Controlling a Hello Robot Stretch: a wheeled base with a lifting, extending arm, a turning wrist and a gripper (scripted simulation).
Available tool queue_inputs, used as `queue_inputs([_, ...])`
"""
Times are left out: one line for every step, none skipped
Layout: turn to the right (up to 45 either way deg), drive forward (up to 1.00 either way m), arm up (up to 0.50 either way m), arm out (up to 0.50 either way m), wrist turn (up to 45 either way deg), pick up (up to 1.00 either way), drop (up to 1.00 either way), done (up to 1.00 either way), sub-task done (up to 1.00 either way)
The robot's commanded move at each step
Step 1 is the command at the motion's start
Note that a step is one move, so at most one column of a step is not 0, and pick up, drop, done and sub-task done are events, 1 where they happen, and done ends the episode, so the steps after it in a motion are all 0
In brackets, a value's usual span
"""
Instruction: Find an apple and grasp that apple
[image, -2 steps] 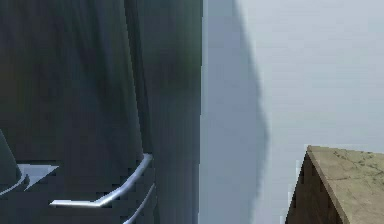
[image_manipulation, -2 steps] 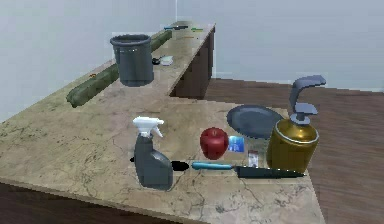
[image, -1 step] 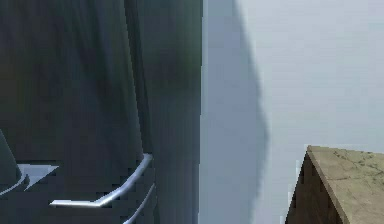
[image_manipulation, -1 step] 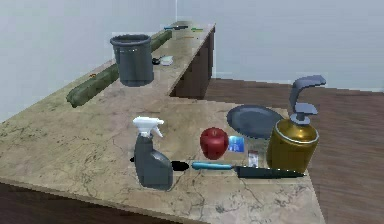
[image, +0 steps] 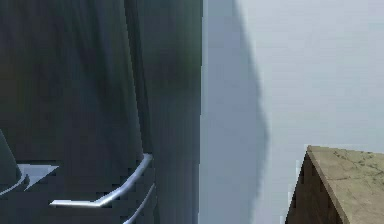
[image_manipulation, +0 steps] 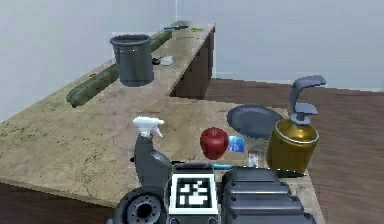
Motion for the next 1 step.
queue_inputs([0.0,0.0,0.0,0.18,0.0,0.0,0.0,0.0,0.0])
